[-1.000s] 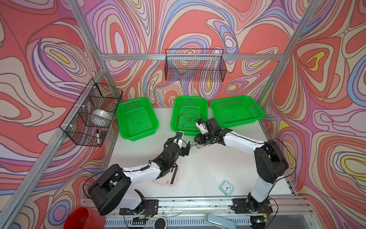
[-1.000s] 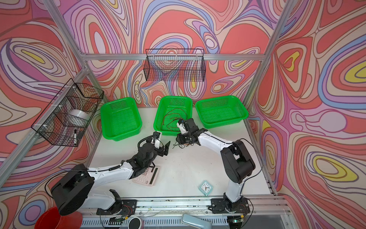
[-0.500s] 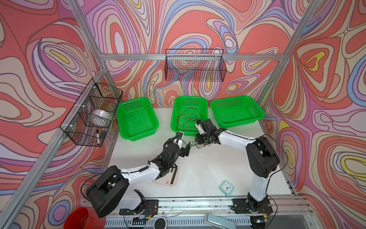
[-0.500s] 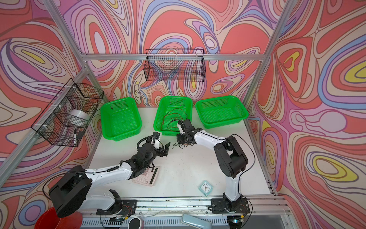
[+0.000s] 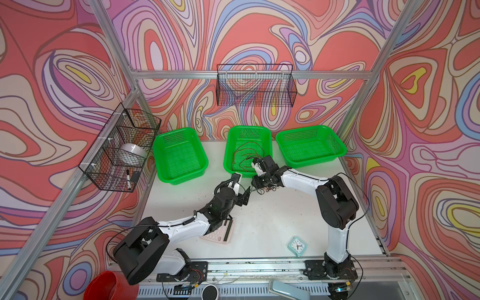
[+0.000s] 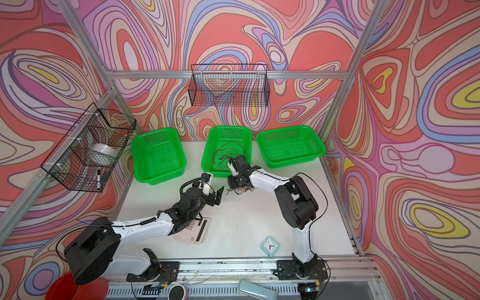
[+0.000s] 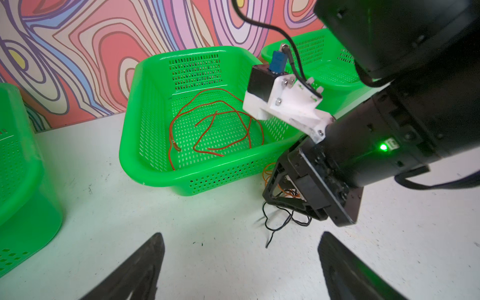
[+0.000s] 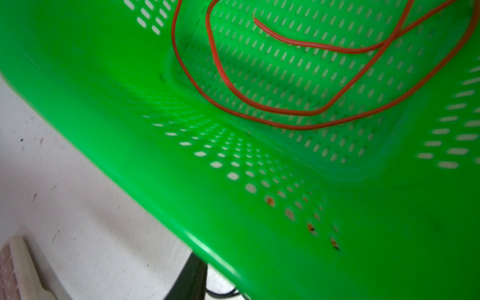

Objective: Untangle and sort cables by color
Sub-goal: Untie the cable.

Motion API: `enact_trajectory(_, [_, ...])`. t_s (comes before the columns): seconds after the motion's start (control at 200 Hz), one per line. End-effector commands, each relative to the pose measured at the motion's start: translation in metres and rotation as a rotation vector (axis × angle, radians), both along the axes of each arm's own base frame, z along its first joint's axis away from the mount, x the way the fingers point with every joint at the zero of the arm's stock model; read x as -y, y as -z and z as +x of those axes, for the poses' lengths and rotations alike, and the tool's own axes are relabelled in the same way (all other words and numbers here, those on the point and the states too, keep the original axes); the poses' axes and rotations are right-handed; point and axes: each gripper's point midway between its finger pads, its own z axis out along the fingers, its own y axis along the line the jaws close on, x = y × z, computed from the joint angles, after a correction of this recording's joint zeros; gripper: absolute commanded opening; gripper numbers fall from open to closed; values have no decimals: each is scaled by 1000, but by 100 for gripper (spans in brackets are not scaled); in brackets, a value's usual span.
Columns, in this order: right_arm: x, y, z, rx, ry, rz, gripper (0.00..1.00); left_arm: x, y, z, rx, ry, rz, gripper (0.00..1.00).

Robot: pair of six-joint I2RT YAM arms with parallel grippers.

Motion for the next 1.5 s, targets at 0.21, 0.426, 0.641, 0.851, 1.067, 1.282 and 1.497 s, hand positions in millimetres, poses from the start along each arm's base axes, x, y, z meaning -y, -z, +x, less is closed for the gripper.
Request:
enact_trajectory(0.21, [-7, -15, -1, 38, -38, -6, 0, 1, -9, 1, 29, 11, 3, 94])
enact_trajectory(0.426, [-21, -104, -1, 200, -89, 148, 0, 23, -26, -6, 7, 162, -46, 74])
enact_trajectory(0.641, [-36, -190, -6, 307, -162, 282, 0, 41, -39, -5, 7, 232, -104, 80])
enact_trajectory(0.851, [-38, -245, -10, 397, -153, 398, 0, 51, -74, 6, 52, 248, -170, 88])
enact_trajectory(1.067, [-47, -272, -16, 399, -172, 500, 0, 28, -95, 13, 168, 130, -198, 83])
enact_trajectory(1.282, [-60, -294, -14, 386, -202, 584, 0, 33, -107, 20, 209, 132, -170, 77])
enact_trajectory(1.497, [-58, -305, -13, 400, -183, 596, 0, 45, -126, 39, 261, 118, -177, 71])
